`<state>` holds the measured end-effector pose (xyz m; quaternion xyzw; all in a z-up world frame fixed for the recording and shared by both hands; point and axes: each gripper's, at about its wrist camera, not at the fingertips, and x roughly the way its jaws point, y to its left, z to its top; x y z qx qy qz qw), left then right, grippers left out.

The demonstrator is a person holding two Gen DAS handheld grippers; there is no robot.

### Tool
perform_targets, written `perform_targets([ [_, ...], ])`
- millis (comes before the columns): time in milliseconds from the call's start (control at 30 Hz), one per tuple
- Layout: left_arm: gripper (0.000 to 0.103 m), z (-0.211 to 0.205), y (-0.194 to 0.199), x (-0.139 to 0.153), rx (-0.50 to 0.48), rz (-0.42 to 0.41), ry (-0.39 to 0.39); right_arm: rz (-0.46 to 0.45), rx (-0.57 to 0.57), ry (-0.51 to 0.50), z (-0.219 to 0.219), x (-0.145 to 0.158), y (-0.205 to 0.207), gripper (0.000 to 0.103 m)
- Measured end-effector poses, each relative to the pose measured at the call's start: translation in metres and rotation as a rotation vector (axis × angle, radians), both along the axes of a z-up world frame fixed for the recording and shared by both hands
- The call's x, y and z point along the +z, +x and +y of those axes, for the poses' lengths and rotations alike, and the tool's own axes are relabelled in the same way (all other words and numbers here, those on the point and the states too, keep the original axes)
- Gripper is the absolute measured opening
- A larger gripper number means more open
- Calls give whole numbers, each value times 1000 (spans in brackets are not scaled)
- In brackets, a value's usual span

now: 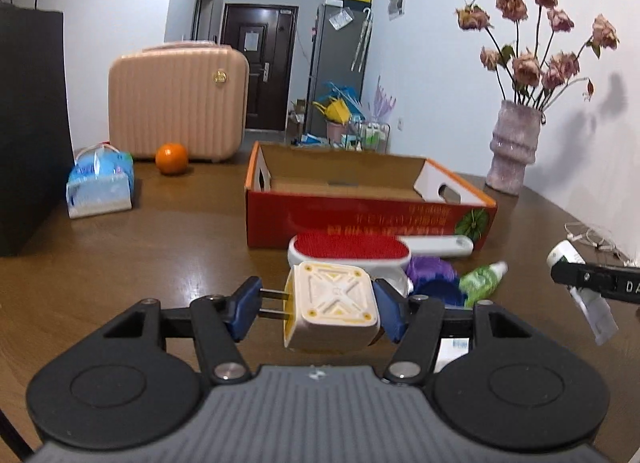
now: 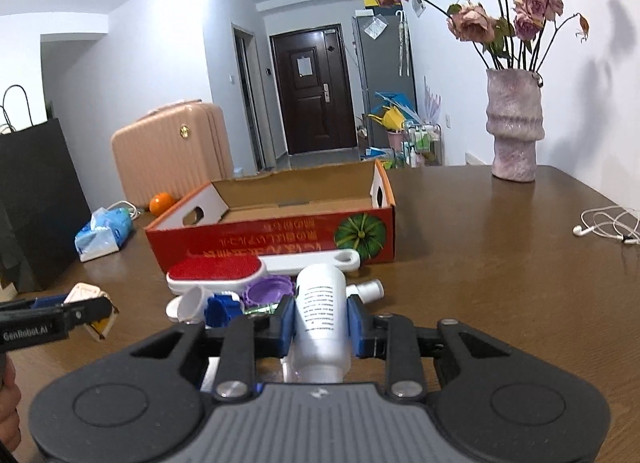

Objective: Organize rigid objects
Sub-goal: 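Lower both held items into the cardboard box and open both tools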

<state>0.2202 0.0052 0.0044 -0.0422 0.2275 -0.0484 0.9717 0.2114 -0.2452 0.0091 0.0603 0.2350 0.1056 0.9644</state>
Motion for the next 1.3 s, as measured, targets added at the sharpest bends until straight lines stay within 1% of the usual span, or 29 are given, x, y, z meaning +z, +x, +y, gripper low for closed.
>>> perform_targets([
  [67,62,-1,8,9,-1,-11,-1,-1,20,24,-3,7,7,27],
  [200,62,-3,29,27,2,-56,16,-45,38,-32,-2,23,26,27],
  [300,62,-3,61,38,4,-49,19,-49,51,-39,-5,35,55,27],
  [400,62,-2,101,49,3,-43,31,-36,75,-27,-9,48,98,27],
  [467,62,0,132,55,-1,-34,34,-19,93,-1,-13,57,130,27],
  [533,62,2,167,59,3,-10,32,14,116,19,-13,64,169,27],
  [600,62,3,200,58,15,18,32,55,129,9,-7,66,209,27],
  [700,62,0,253,50,29,76,52,151,151,-31,8,57,271,27],
  [767,62,-4,286,42,29,128,89,217,155,-90,20,44,307,27],
  [833,62,-6,311,31,37,153,118,276,137,-147,31,30,338,27],
  [867,62,-8,323,25,41,166,145,302,124,-183,38,22,352,27],
  [933,62,-10,341,13,42,204,170,331,104,-229,48,9,371,27],
  [1000,62,-9,353,7,38,260,166,360,82,-256,53,1,387,27],
  [1033,62,-8,355,7,31,258,157,367,76,-266,56,-3,393,27],
  [1067,63,-10,356,7,23,246,153,364,71,-284,59,-6,397,28],
  [1100,63,-9,357,6,24,239,154,341,67,-308,61,-8,397,37],
  [1167,69,-9,361,6,32,238,145,307,68,-363,68,-13,394,41],
  [1200,77,-9,362,5,31,244,135,299,61,-378,68,-14,390,49],
  [1233,78,-9,365,5,24,252,133,285,51,-386,68,-13,387,63],
  [1267,78,-11,366,5,21,252,134,264,39,-390,69,-12,382,69],
  [1300,78,-13,366,5,21,252,133,253,32,-393,68,-11,379,71],
])
